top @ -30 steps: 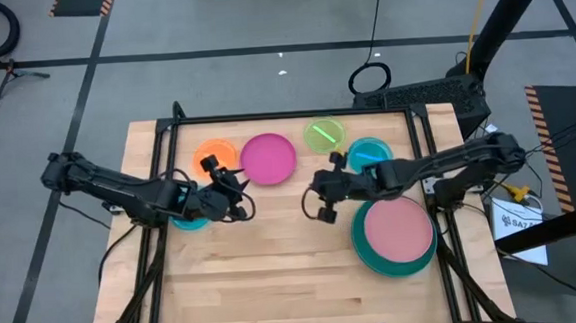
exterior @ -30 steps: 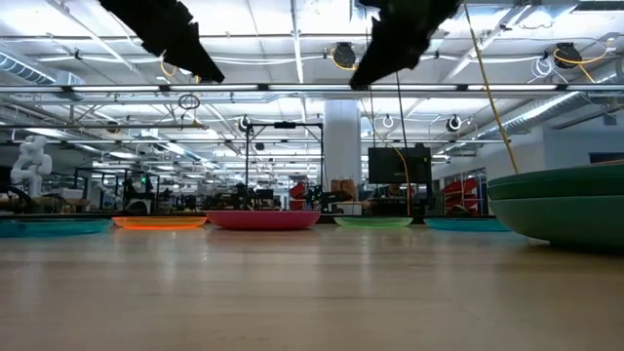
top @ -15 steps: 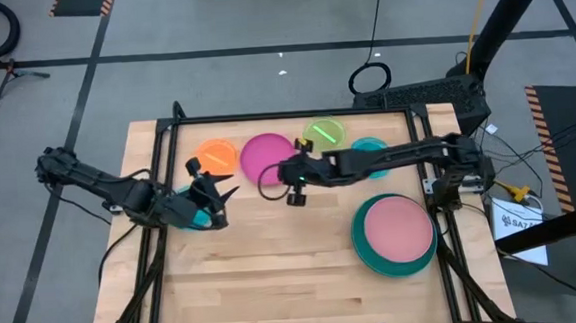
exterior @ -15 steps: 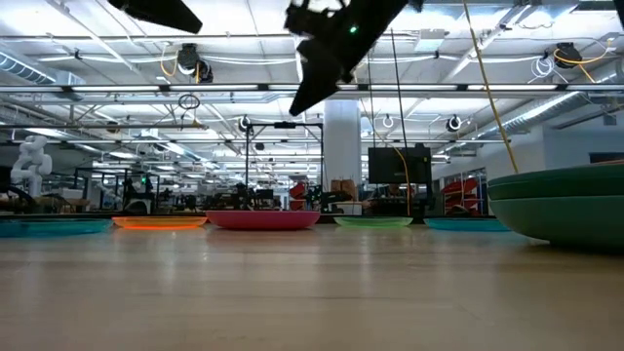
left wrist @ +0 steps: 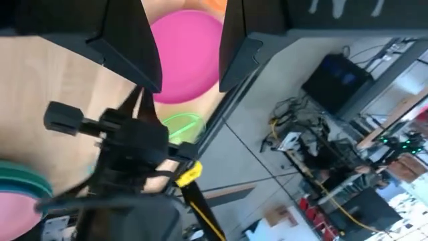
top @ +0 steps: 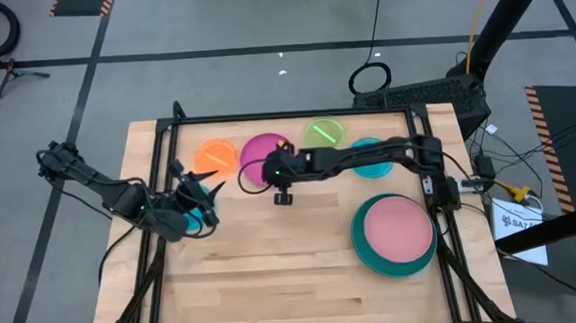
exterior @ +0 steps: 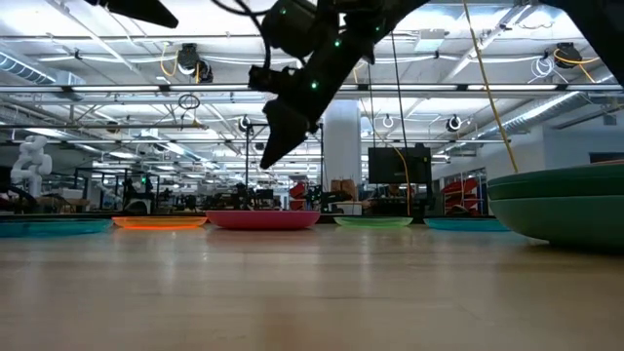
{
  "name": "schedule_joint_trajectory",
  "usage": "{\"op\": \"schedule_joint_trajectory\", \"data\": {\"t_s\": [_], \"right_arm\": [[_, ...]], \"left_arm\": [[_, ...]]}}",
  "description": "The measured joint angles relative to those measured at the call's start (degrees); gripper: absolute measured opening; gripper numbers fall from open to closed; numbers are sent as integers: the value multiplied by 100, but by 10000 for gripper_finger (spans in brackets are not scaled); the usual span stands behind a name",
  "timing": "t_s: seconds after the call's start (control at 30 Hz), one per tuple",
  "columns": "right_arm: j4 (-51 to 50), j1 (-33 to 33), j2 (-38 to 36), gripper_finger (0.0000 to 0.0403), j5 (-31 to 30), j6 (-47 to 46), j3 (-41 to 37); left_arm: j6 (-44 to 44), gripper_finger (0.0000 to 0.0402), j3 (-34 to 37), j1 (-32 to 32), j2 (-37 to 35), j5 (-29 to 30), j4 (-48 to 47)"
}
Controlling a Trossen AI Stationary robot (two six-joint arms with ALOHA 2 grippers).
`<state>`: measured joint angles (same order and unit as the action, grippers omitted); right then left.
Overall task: Stack plastic plates
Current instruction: Stack the pink plate on top of the light pink plate
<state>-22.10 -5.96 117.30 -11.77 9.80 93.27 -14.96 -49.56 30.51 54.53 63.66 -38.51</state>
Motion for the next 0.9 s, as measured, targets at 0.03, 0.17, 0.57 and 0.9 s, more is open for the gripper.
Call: {"op": "schedule_joint_trajectory", "data": {"t_s": [0.03,0.17,0.57,0.9], "right_arm": [[6,-11,51,37,0,-5,0],[100,-47,240,77,-2,-195,0],[281,-47,812,205,1,-483,0],[384,-106,1027,201,5,-522,0]], "left_arm": [[-67,154,0,14,-1,39,-63],[-237,154,0,39,-28,155,-252],[-309,154,0,37,-23,152,-326],[-333,154,0,32,-23,150,-344]]}}
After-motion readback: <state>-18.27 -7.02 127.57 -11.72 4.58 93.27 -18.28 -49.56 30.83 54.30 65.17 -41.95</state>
